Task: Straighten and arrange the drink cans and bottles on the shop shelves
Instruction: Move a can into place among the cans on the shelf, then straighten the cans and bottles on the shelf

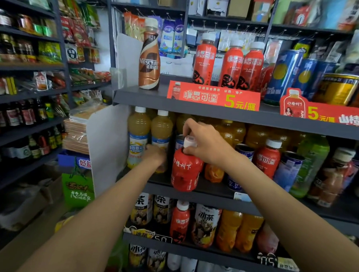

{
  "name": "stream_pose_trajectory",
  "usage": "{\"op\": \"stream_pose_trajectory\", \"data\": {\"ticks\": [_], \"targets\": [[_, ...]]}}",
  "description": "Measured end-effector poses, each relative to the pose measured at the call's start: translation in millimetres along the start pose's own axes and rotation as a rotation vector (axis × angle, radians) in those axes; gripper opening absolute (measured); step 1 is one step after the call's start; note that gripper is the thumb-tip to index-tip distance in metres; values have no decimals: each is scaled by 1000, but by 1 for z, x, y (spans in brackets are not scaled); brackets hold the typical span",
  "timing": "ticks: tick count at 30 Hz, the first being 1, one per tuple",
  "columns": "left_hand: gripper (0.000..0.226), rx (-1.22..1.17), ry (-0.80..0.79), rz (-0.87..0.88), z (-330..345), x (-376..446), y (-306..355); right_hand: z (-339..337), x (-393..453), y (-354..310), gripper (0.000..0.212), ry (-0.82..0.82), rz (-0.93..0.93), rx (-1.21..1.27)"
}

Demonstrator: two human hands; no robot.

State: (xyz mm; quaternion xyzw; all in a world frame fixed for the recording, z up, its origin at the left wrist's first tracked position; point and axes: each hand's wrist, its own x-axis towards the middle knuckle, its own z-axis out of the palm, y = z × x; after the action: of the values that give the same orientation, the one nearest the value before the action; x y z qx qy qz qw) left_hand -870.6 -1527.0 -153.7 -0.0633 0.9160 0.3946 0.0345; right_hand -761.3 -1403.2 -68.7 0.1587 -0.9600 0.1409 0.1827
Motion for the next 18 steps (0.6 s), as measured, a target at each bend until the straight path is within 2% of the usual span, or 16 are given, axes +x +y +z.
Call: {"op": "stream_pose_trajectory", "data": {"ticks": [1, 3, 5, 8, 11, 14, 18], "targets": [[56, 0, 10, 1, 0, -1, 0, -3, -1, 0, 38, 6, -5, -7], [38, 63, 134, 93, -6, -13, 1, -14, -3, -2, 39, 24, -9, 5], [18, 49, 342, 339, -18, -34, 1, -32, -6, -10, 38, 36, -10, 45], [4, -331, 532, 775, -40, -77, 14, -67, -9, -28, 38, 125, -22, 99], [8, -564, 530, 964, -64, -108, 49, -106, -5, -43, 35, 325, -52, 113], [32, -631, 478, 1102, -88, -123, 86, -135, 8, -48, 26, 564, -76, 164], [44, -467, 450, 1153, -112, -117, 124, -161, 38, -41, 26, 730, -96, 125]]}}
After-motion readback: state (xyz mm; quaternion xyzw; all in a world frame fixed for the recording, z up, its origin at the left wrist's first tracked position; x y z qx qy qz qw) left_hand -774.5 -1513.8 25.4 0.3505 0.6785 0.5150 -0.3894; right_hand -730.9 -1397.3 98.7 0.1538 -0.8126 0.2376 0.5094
